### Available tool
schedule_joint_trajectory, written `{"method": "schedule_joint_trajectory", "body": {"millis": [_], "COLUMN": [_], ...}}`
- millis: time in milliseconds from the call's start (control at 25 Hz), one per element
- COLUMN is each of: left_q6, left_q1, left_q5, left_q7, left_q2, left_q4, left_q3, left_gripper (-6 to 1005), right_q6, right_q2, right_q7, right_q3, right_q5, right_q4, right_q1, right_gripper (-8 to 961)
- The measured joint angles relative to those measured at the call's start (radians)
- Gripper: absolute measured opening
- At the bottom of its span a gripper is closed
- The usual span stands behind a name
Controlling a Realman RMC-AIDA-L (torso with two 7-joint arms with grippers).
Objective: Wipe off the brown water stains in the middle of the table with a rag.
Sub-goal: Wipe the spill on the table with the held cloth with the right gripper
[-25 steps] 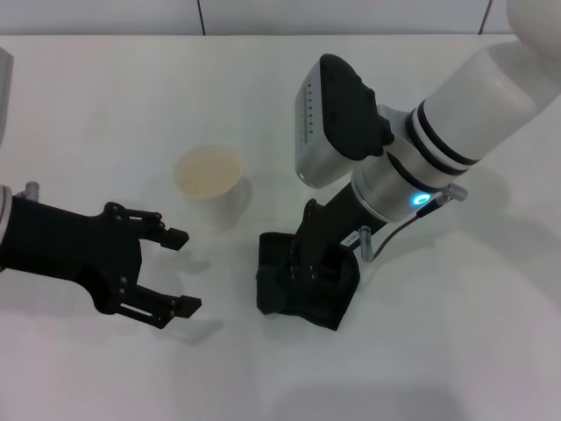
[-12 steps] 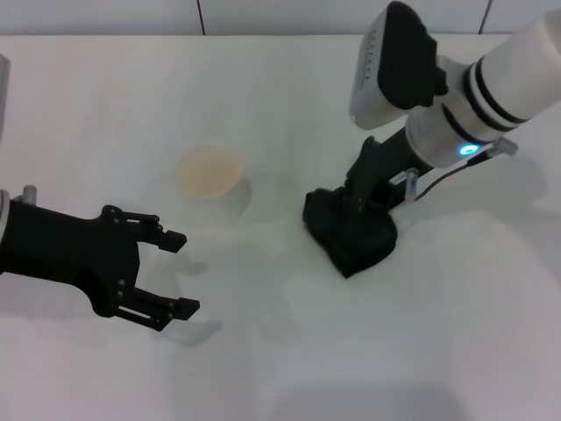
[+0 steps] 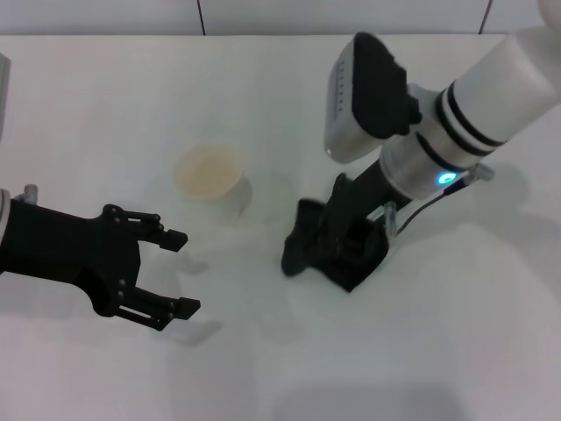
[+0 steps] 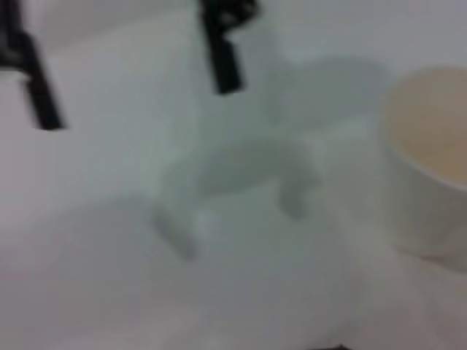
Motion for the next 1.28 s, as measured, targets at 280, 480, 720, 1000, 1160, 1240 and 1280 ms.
{"method": "schedule_joint_trajectory", "body": {"millis": [280, 480, 720, 1000, 1160, 1240, 1280], "left_q6": [0.002, 0.004, 0.006, 0.001, 0.001, 0.001, 0.001], "left_q1": [0.0, 0.003, 0.005, 0.014, 0.014, 0.014, 0.014], "left_q5": [-0.002, -0.003, -0.013, -0.024, -0.021, -0.021, -0.021], "left_q7": [0.0, 0.0, 0.0, 0.001, 0.001, 0.001, 0.002], "left_q2": [-0.001, -0.002, -0.003, -0.002, -0.001, -0.001, -0.001], "left_q4": [0.0, 0.0, 0.0, 0.003, 0.003, 0.003, 0.002], "left_q3": [0.002, 0.002, 0.001, 0.001, 0.001, 0.001, 0.001], "left_gripper": [888, 888, 888, 888, 888, 888, 888], "right_q6": [-0.052, -0.044, -0.008, -0.019, -0.076, -0.101, -0.107], "right_q2": [0.001, -0.008, -0.011, -0.015, -0.005, -0.002, -0.002], "right_q7": [-0.034, -0.054, -0.09, -0.118, -0.12, -0.12, -0.119], "right_q3": [-0.027, 0.03, 0.139, 0.185, 0.174, 0.15, 0.129], "right_q5": [0.073, 0.056, -0.012, -0.026, -0.008, 0.025, 0.046], "right_q4": [-0.003, 0.002, 0.03, 0.039, 0.03, 0.028, 0.028], "right_q1": [0.005, -0.002, -0.005, -0.003, 0.0, 0.0, 0.001], "right_gripper": [36, 36, 36, 36, 36, 36, 36]}}
